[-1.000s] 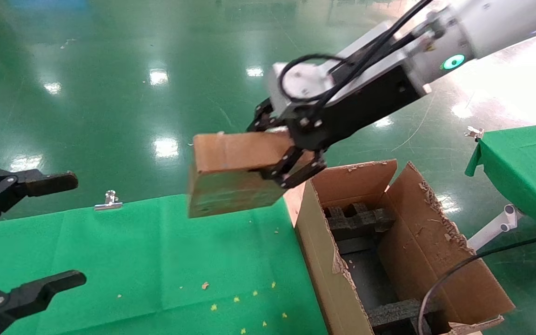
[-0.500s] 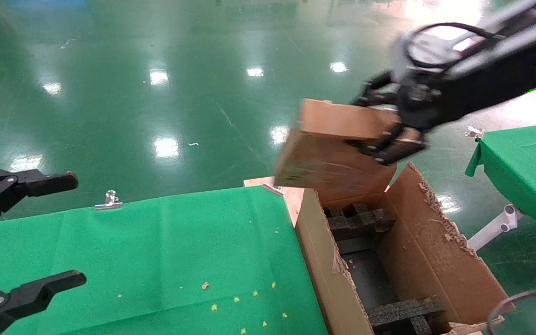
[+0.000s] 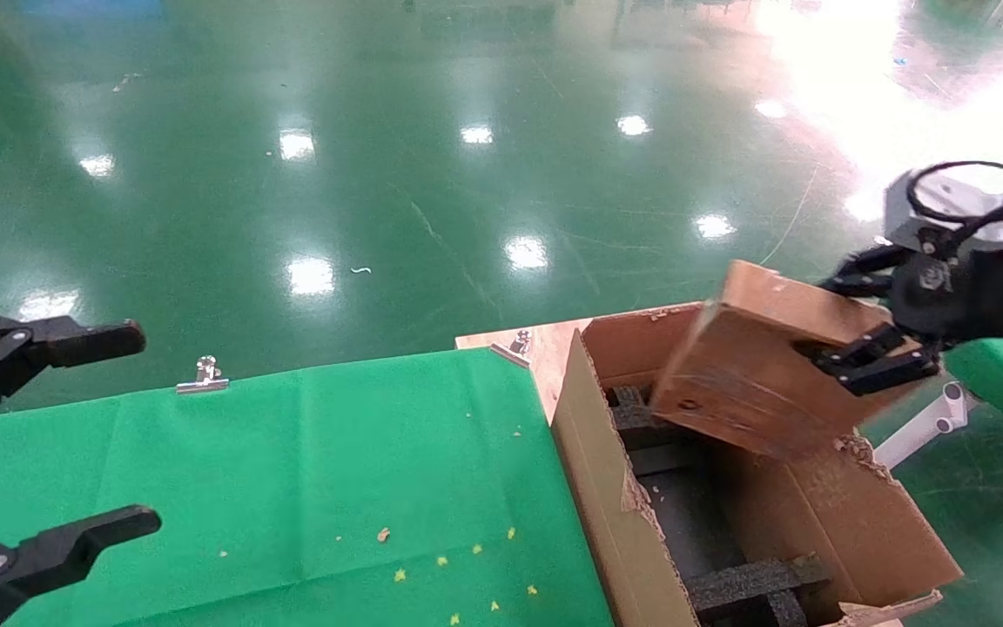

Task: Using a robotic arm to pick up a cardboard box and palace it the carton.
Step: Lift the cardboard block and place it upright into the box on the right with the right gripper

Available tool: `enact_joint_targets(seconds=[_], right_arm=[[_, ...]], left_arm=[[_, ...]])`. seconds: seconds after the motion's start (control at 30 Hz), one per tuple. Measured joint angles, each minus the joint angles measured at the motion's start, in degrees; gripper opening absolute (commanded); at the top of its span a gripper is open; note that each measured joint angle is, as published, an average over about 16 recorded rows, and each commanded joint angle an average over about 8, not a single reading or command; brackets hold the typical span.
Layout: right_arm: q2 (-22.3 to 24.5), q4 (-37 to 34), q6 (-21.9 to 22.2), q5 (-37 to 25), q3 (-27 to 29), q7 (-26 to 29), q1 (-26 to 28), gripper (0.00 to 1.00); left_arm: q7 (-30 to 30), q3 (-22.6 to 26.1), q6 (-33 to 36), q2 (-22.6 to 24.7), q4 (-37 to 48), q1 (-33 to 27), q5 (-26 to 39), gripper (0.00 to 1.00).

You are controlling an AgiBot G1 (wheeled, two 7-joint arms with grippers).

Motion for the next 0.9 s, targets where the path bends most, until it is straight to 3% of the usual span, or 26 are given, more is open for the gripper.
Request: enact_joint_targets(seconds=[0.4,0.67,0.9], right_arm=[[4.2,0.4,10.7,0.9,-2.1,12.4,-6.5,0.0],[6.6,5.6,21.2,-0.3,-4.5,26.0,-11.0,0.0],[8.1,13.1,31.0,-5.1,-7.4,40.2,-14.0,0.0]], left_arm=[[0.0,0.0,0.0,0.0,0.0,0.0,0.0,1.0],[0.0,0.0,0.0,0.0,0.0,0.0,0.0,1.0],[0.0,0.0,0.0,0.0,0.0,0.0,0.0,1.0]])
